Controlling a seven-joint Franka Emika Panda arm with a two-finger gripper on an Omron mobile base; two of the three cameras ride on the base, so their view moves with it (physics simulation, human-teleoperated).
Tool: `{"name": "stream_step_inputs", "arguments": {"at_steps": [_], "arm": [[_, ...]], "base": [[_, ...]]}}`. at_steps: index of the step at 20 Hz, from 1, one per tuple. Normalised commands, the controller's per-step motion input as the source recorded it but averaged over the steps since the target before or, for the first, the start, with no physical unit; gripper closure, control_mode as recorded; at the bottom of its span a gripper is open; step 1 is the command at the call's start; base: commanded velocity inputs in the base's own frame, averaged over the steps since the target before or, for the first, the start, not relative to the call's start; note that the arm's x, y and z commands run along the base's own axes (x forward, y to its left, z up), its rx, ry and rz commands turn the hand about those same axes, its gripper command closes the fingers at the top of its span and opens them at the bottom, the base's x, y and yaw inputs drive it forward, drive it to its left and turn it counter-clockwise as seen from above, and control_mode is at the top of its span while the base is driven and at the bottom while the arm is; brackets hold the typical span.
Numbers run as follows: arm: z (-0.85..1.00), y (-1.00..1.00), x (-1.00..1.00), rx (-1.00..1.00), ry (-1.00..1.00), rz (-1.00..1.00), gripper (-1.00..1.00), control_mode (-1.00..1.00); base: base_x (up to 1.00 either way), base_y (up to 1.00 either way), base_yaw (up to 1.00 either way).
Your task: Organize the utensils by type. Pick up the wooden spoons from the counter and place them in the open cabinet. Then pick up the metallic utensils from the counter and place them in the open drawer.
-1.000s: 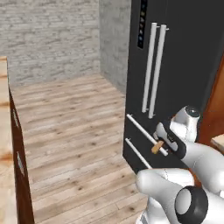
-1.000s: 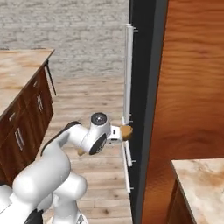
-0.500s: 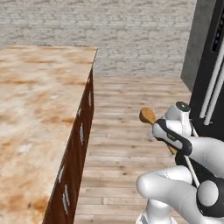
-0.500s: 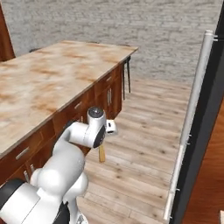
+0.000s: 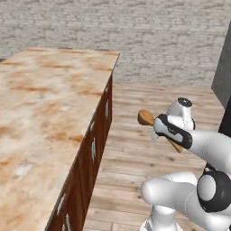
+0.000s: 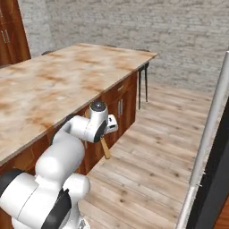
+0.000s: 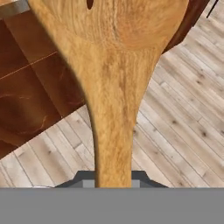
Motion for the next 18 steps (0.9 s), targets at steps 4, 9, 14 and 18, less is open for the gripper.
{"name": "stream_step_inputs", "arguments": {"at_steps": [4,9,14,18], "arm": [[0.00,0.00,0.00,0.00,0.00,0.00,1.00,1.00],[0.00,0.00,0.00,0.00,0.00,0.00,1.00,1.00],[0.00,0.00,0.00,0.00,0.00,0.00,1.00,1.00],[0.00,0.00,0.00,0.00,0.00,0.00,1.00,1.00]], "base": [[1.00,-0.21,0.00],[1.00,-0.11,0.00],[1.00,-0.12,0.00],[1.00,-0.06,0.00]]}}
